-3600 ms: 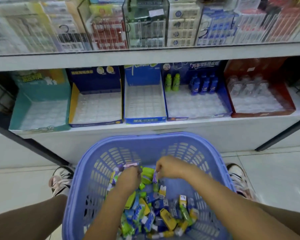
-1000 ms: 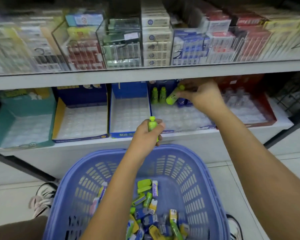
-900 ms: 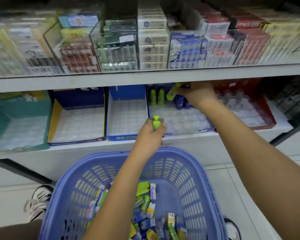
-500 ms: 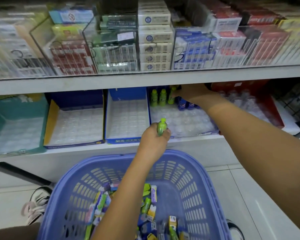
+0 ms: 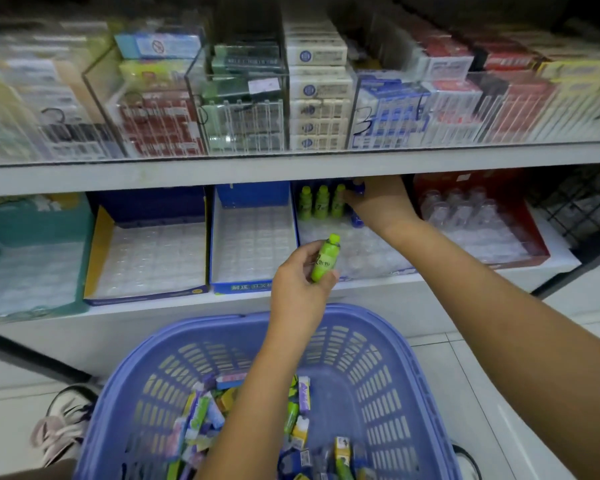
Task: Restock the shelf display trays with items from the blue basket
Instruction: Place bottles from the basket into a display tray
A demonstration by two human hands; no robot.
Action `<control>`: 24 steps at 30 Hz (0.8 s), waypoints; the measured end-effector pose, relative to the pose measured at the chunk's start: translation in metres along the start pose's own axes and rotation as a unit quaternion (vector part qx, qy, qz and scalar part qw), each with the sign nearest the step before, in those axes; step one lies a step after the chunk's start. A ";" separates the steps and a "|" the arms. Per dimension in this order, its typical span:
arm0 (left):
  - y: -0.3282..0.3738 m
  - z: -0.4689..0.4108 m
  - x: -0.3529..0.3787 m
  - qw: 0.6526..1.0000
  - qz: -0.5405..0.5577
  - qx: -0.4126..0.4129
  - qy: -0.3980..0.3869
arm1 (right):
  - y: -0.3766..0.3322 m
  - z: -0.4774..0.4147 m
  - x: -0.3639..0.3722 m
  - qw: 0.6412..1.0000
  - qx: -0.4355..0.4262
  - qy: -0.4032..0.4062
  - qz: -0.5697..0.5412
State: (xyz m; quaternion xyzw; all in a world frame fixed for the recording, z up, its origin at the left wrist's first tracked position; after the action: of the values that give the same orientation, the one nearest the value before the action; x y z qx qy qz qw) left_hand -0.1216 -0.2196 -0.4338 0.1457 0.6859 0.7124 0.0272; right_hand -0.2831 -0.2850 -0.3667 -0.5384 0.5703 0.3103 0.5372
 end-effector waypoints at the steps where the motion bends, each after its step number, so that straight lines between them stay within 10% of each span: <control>1: 0.003 0.001 -0.002 1.000 -0.009 0.020 0.021 | 0.001 0.012 -0.006 0.997 0.014 0.007 -0.069; 7: 0.011 0.004 0.004 0.994 0.004 0.089 0.062 | -0.010 0.079 -0.010 0.913 0.032 -0.190 -0.360; 17: -0.001 0.013 0.019 0.939 -0.321 0.100 -0.066 | -0.008 0.026 -0.012 0.977 0.025 -0.019 -0.211; 24: -0.010 0.016 0.021 0.900 -0.404 0.111 -0.121 | -0.032 0.001 0.030 0.983 -0.055 -0.105 -0.141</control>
State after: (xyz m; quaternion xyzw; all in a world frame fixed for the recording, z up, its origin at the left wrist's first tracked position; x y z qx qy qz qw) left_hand -0.1397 -0.1987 -0.4401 -0.0568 0.7520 0.5363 0.3790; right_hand -0.2476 -0.3002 -0.3880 -0.6072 0.4109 0.3169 0.6017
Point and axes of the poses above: each hand's wrist, its own z-axis away from the middle knuckle, its own x-axis out of the palm, y = z × x, the point moved 5 cm from there along -z, towards the middle knuckle, and after that the axes turned 15 degrees about z, right-handed, at the moved point
